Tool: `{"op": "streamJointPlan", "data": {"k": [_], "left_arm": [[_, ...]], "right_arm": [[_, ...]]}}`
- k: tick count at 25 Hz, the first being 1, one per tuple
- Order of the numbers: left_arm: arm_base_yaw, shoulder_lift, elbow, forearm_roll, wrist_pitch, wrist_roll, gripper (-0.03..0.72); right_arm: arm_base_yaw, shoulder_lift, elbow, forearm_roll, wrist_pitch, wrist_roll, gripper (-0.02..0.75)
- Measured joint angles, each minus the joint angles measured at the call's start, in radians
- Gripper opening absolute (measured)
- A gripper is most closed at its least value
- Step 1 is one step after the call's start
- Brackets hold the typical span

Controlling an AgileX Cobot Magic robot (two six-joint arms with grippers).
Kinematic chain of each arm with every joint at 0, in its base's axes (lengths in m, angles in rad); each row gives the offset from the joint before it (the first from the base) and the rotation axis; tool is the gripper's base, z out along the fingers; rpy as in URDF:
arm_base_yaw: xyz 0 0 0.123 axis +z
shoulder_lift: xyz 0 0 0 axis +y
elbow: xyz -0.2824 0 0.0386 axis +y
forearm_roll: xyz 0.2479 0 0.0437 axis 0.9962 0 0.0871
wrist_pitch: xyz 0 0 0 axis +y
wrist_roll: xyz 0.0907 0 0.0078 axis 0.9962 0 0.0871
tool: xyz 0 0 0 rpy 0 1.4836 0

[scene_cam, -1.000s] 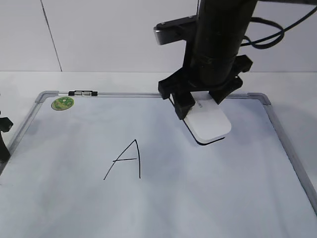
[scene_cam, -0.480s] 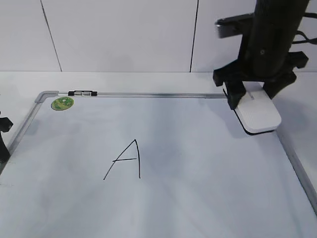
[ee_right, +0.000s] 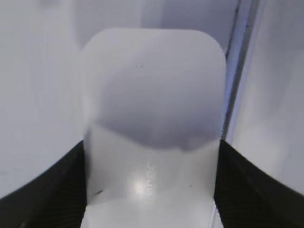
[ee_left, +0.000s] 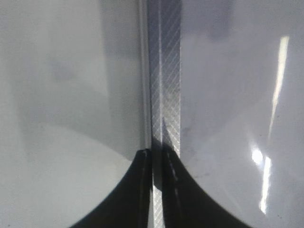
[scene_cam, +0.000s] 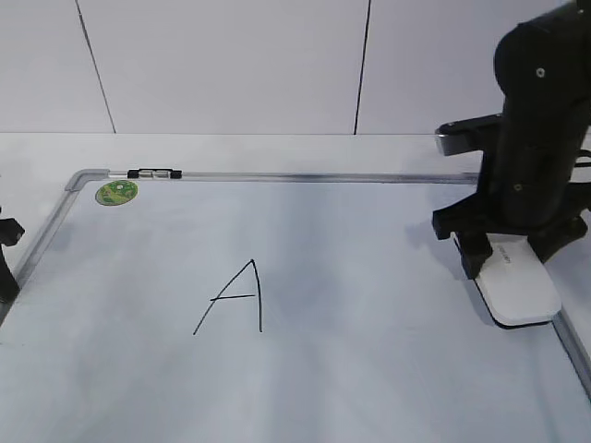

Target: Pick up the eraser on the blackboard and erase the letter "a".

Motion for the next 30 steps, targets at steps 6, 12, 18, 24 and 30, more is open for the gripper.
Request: {"op": "streamJointPlan", "data": {"k": [6,12,18,24,30], "left_arm": [[0.0,0.0,0.0,0.0,0.0,0.0,0.019],[0.0,0.0,0.0,0.001,0.0,0.0,0.019],[0.0,0.0,0.0,0.001,0.0,0.0,0.019],[0.0,0.0,0.0,0.001,0.0,0.0,0.019],[0.0,0.0,0.0,0.001,0.0,0.0,0.019]], "right_arm": [[-0.094,0.0,0.036,0.013,-0.04,0.003,0.554],[-0.101,0.0,0.052,0.016,-0.082,0.003,0.554],[-0.101,0.0,0.074,0.007,-0.105,0.007,0.554],[-0.101,0.0,0.076,-0.046,-0.108,0.07,0.554],[-0.101,0.002,0.076,-0.082,-0.092,0.089,0.554]]}}
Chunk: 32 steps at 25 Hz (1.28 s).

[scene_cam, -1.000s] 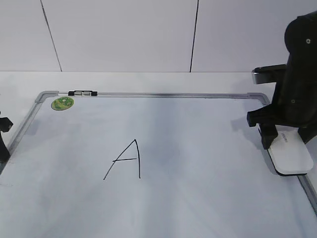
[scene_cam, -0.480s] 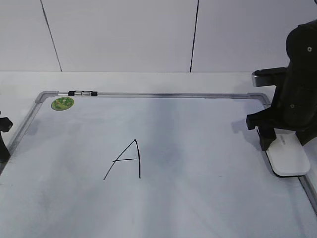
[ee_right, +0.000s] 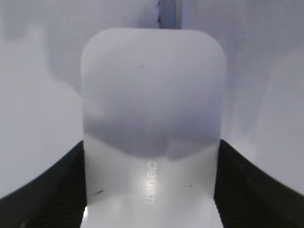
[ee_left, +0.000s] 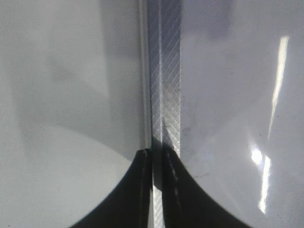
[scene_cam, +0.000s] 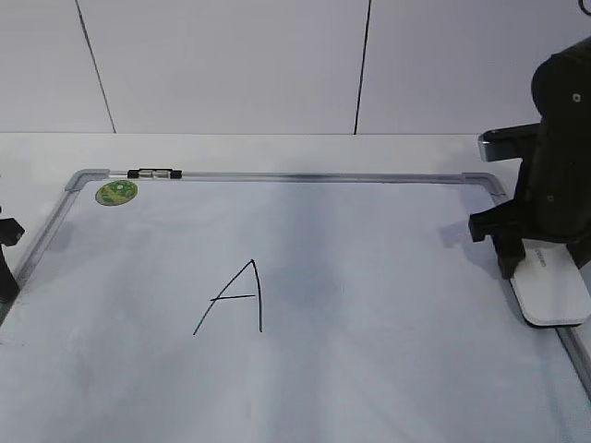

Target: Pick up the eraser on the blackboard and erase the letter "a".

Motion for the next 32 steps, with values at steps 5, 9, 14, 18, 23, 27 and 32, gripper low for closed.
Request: {"op": "streamJointPlan", "data": {"k": [5,9,14,18,23,27,32], "left_arm": [[0.0,0.0,0.0,0.0,0.0,0.0,0.019],[0.0,0.0,0.0,0.0,0.0,0.0,0.019],[0.0,0.0,0.0,0.0,0.0,0.0,0.019],[0.0,0.0,0.0,0.0,0.0,0.0,0.019],[0.0,0.0,0.0,0.0,0.0,0.0,0.019],[0.0,0.0,0.0,0.0,0.0,0.0,0.019],[0.0,0.0,0.0,0.0,0.0,0.0,0.019]], "right_arm": [[0.0,0.018,0.0,-0.021,0.023,0.0,0.554],[0.0,0.02,0.0,-0.021,0.025,0.0,0.554],[0.0,0.02,-0.004,0.004,0.016,0.0,0.554],[0.0,0.02,-0.004,0.033,-0.008,-0.015,0.554],[0.0,0.02,-0.004,0.108,-0.034,-0.078,0.554],[0.0,0.02,-0.004,0.125,-0.036,-0.101,0.554],[0.0,0.02,0.005,0.112,-0.04,-0.105,0.554]]}}
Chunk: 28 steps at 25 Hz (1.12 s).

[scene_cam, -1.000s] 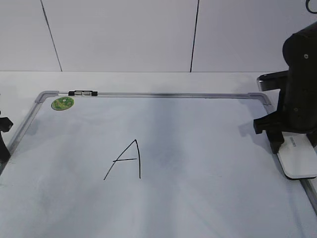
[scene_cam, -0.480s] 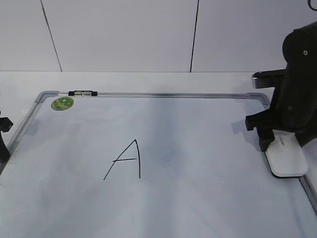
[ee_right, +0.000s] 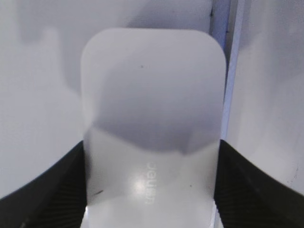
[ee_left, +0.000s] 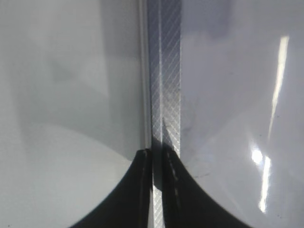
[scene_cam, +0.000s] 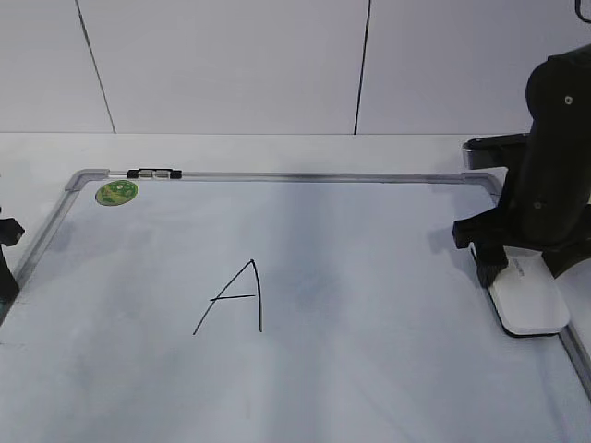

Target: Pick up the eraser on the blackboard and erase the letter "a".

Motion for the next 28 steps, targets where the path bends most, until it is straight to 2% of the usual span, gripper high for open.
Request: {"op": "streamJointPlan", "data": {"k": [8,17,28], "left_arm": [[0.0,0.0,0.0,0.0,0.0,0.0,0.019],[0.0,0.0,0.0,0.0,0.0,0.0,0.019],[0.0,0.0,0.0,0.0,0.0,0.0,0.019]], "right_arm": [[0.0,0.0,0.012,-0.009,0.033,-0.002,0.554],[0.0,0.0,0.012,-0.068,0.035,-0.003,0.554],[0.0,0.0,0.012,-0.013,0.007,-0.001,0.554]]}}
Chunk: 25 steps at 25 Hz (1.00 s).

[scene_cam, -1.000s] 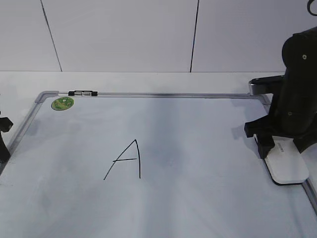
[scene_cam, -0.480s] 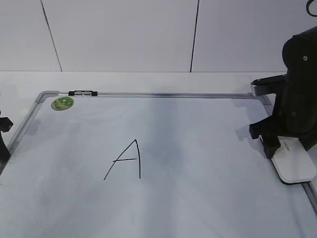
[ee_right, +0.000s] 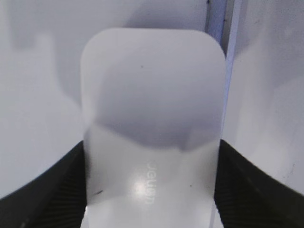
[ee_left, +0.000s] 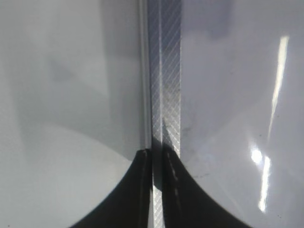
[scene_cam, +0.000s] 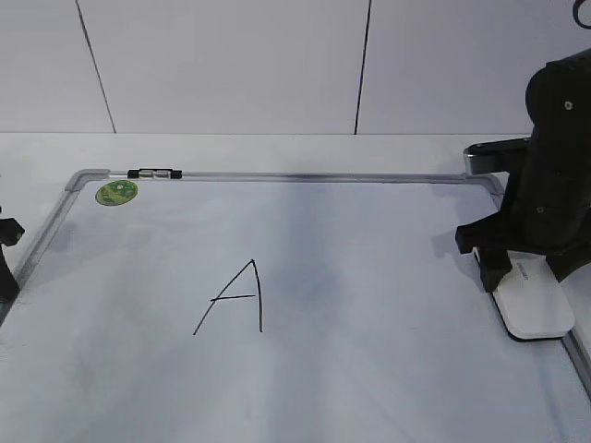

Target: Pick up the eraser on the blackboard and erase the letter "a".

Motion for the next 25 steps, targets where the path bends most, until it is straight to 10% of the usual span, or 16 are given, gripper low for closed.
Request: {"op": "streamJointPlan", "data": {"k": [25], "left_arm": [[0.0,0.0,0.0,0.0,0.0,0.0,0.019]], "right_arm": [[0.0,0.011,-0.054,-0.012,0.025,-0.003,0.584]]}}
